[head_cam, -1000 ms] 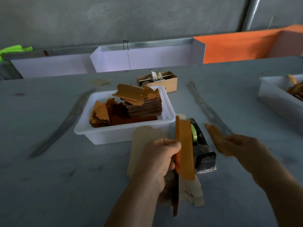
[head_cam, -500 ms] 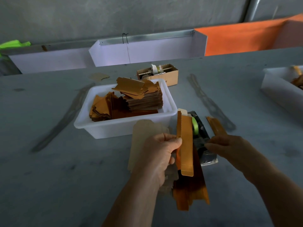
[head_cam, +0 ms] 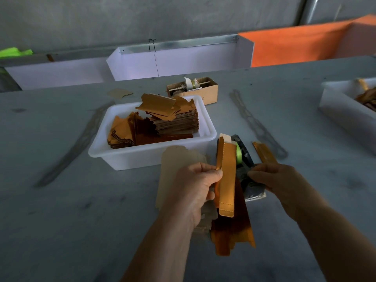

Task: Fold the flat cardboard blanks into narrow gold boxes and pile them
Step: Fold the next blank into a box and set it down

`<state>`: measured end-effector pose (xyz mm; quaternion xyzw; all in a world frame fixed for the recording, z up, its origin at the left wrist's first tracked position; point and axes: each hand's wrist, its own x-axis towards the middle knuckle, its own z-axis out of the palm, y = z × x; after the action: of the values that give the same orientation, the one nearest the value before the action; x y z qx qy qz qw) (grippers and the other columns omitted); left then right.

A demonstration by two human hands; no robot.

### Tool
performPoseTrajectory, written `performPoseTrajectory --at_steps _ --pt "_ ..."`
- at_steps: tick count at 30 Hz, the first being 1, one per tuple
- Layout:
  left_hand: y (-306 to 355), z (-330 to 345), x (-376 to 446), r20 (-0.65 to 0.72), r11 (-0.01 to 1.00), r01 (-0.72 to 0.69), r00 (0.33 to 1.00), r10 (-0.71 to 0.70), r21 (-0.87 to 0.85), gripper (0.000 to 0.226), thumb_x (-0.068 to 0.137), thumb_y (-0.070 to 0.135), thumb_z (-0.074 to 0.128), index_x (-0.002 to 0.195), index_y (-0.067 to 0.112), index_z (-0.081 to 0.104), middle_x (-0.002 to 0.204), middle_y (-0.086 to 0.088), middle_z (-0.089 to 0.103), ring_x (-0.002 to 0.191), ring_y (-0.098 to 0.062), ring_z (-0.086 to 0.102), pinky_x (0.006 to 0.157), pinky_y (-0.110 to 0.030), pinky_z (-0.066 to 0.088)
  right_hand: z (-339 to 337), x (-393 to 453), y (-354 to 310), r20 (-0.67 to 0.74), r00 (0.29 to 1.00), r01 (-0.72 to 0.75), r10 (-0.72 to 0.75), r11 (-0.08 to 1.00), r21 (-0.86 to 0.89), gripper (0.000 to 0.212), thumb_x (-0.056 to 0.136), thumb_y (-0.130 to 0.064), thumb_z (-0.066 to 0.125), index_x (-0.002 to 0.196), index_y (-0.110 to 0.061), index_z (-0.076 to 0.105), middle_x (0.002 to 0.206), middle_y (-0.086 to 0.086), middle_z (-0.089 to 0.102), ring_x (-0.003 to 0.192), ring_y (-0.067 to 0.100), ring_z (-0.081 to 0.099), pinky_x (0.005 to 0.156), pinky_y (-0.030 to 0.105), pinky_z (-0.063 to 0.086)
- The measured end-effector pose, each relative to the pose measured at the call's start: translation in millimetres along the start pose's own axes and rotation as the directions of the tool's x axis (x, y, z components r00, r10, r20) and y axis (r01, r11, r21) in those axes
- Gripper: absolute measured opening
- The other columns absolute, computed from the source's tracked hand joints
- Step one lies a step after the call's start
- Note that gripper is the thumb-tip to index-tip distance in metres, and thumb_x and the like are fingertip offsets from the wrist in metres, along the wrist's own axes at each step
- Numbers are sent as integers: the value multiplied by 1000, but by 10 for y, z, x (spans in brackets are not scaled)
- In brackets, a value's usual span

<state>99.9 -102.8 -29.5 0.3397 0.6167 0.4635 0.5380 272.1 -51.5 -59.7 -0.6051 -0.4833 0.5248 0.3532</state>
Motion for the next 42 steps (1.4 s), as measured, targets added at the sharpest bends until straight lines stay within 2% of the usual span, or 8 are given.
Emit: performPoseTrajectory --at_steps 5,12,20,26,31,35,39,42 --pt "1 -4 -5 6 1000 -7 1000 7 -1 15 86 11 66 72 13 60 58 5 59 46 -8 46 48 -20 39 -24 -51 13 87 996 -49 26 960 276 11 86 -12 59 79 -11 67 78 6 73 79 17 68 76 28 47" --pt "-1 -3 4 1 1000 1 1000 -1 -16 14 86 10 66 73 13 61 62 3 60 51 -9 50 48 -19 40 -9 -189 102 -129 981 135 -144 988 -75 9 82 -16 67 73 -16 69 120 -7 57 112 13 52 97 39 40" --pt "-1 -15 4 5 998 13 1000 -13 -64 11 85 8 66 76 10 62 61 2 61 53 -12 52 45 -18 41 145 -279 272 -254 906 259 -337 919 -297 15 83 -14 68 68 -18 64 119 -6 55 79 -14 47 66 7 33" --pt "5 -28 2 19 995 23 1000 -21 -99 9 85 6 66 77 8 62 63 -1 61 54 -13 51 43 -16 42 221 -310 352 -292 872 294 -392 898 -329 18 85 -15 65 70 -22 62 115 -6 56 95 15 60 82 27 45" --pt "10 -30 4 20 995 28 999 -26 -94 9 85 6 66 77 9 63 67 -2 62 55 -12 52 43 -16 41 183 -270 313 -223 829 346 -514 783 -518 25 83 -2 66 63 -15 57 103 -4 56 80 14 57 64 11 37" --pt "6 -25 -10 32 995 35 999 -32 -97 14 85 6 66 72 10 61 63 0 62 54 -12 51 42 -16 42 171 -240 262 -187 799 331 -571 678 -656 18 78 12 62 65 1 59 96 11 62 70 20 54 58 15 37" --pt "19 -38 -12 40 990 47 998 -42 -134 13 84 4 66 73 9 62 67 -2 63 54 -12 53 42 -15 42 101 -352 195 -239 771 351 -591 706 -615 11 83 0 65 73 -5 61 101 8 58 80 26 59 65 27 44" --pt "29 -52 -6 52 983 70 997 -61 -172 8 84 3 66 79 8 64 69 -4 66 54 -11 57 42 -15 43 55 -525 5 -204 786 446 -584 763 -468 17 85 -12 63 72 -22 57 82 -3 61 70 15 60 57 23 45"
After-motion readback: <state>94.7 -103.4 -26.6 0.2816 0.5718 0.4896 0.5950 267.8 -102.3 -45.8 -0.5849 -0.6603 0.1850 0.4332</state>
